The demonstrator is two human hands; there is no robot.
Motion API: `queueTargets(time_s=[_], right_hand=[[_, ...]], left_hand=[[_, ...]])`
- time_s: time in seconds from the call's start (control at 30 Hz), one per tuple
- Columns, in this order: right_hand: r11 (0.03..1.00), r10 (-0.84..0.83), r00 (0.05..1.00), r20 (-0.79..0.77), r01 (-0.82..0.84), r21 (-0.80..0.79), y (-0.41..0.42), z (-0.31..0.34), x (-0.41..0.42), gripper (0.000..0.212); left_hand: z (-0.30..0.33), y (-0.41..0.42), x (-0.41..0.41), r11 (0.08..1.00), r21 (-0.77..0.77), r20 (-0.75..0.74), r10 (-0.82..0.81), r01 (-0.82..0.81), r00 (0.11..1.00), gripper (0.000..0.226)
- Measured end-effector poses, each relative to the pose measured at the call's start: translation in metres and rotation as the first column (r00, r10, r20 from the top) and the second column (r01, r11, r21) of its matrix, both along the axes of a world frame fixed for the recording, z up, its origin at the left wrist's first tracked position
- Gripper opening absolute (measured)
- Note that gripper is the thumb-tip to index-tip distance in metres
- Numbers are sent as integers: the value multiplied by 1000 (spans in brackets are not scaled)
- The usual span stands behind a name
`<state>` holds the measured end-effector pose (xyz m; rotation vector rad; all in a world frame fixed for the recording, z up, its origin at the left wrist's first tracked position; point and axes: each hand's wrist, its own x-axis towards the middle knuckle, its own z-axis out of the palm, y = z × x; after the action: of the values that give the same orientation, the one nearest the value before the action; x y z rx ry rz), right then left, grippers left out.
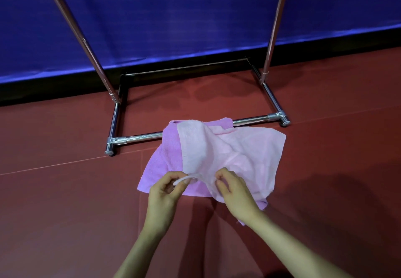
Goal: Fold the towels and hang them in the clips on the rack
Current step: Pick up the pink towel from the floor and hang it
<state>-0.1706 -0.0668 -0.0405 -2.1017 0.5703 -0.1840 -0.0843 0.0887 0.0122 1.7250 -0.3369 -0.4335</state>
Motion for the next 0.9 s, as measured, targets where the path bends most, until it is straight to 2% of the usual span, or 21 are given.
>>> queueTargets(time_s=[0.1,0.23,0.43,0.53,0.63,0.73,0.83,0.9], right_hand=[[987,-69,997,23,65,148,-5,11,3,11],[996,54,998,16,-55,70,-18,34,19,10],[972,234,972,20,-235,29,-36,133,46,21],[941,324,946,-13,-324,-97,-42,204,57,26],[906,366,930,21,-351,-235,-43,284,68,23],[913,353,933,75,-326,-246,-41,376,79,26],[932,307,946,103,-276,-236,-36,497,85,31],[945,278,946,166,-238,-225,-29,551,85,35]], left_hand=[[-1,2,11,996,55,39,63,-65,997,8],[11,-6,30,991,111,103,63,-75,993,12],[85,-15,61,989,97,162,91,-108,983,11],[151,-11,69,990,72,187,107,-122,977,9],[237,-10,72,991,35,214,116,-126,970,7],[330,-9,80,993,15,267,110,-118,958,8],[452,-3,89,993,0,306,112,-117,945,12],[504,-1,86,995,-39,323,99,-91,941,14]])
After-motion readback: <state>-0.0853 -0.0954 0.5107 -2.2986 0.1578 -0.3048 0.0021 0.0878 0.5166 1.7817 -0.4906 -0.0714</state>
